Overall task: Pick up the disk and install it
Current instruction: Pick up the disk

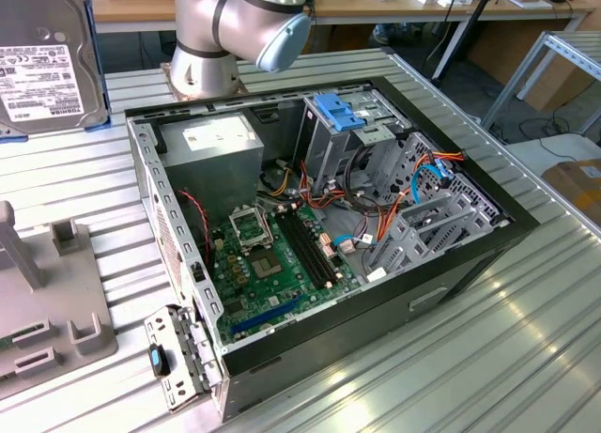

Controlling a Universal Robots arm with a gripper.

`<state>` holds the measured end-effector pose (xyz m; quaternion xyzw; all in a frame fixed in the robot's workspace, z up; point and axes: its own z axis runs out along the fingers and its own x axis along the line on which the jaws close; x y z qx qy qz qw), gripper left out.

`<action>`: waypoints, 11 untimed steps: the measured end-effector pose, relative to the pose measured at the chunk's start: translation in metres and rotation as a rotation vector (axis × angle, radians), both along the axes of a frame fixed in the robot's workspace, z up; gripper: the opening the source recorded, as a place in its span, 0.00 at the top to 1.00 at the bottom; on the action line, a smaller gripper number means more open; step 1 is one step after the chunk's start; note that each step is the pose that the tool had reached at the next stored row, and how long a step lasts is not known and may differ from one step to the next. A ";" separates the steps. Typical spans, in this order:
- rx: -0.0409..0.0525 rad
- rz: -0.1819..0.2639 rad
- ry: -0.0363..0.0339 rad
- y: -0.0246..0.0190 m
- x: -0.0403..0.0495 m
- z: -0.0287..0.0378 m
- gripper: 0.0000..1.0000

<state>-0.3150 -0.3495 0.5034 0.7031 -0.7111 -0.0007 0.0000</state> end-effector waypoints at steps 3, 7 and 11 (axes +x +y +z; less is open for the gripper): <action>0.0000 0.000 0.0000 0.0000 0.0076 0.0000 0.63; 0.0000 0.000 0.0000 0.0000 0.0268 0.0000 0.63; 0.0000 0.000 0.0001 0.0001 0.0422 0.0000 0.63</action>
